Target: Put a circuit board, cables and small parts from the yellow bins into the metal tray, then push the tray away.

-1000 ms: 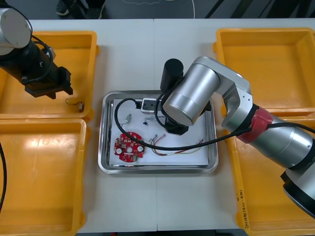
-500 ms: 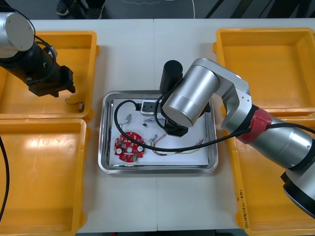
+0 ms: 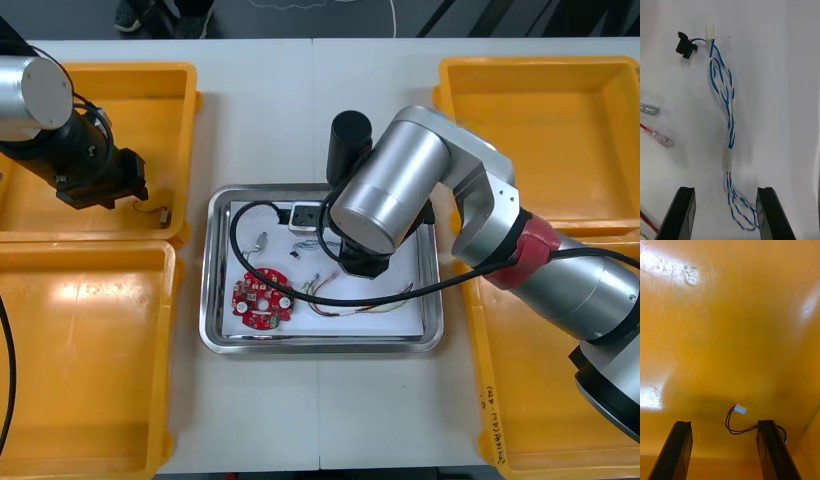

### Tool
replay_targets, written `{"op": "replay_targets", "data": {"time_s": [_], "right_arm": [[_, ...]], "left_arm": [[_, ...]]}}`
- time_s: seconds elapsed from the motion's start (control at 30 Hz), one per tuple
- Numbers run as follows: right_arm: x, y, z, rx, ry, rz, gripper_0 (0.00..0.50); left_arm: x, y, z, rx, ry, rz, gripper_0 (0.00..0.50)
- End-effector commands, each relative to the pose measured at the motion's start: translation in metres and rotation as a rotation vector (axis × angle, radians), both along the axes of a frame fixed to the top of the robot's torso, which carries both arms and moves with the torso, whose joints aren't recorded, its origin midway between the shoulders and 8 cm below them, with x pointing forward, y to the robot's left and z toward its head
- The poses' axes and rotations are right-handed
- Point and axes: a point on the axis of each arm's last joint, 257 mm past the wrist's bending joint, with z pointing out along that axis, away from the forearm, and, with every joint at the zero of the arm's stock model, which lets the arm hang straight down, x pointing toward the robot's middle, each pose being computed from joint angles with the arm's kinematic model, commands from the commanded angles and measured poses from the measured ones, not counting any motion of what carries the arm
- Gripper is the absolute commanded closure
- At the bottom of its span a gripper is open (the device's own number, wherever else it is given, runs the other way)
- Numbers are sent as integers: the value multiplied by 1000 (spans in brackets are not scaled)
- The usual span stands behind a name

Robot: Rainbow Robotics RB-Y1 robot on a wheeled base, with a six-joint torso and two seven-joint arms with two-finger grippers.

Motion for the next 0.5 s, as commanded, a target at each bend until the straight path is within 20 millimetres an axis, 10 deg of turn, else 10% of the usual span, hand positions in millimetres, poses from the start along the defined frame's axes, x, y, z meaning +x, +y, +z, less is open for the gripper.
{"op": "replay_targets", "data": {"time_s": [0.03, 0.27, 0.33, 0.4, 0.5], "right_arm": [[2, 0, 53, 72, -36, 11, 32], [0, -32, 104, 127, -38, -82, 34], [-1, -45, 113, 123, -41, -115, 32], [4, -54, 130, 156, -68, -151, 34], [11, -65, 149, 228, -80, -196, 33]], "left_arm": [[3, -14, -13, 16, -18, -52, 0], [2, -21, -20, 20, -16, -56, 15], [2, -21, -22, 22, -15, -55, 103], [0, -21, -26, 26, -9, -53, 340], [0, -23, -28, 27, -7, -53, 491]]}}
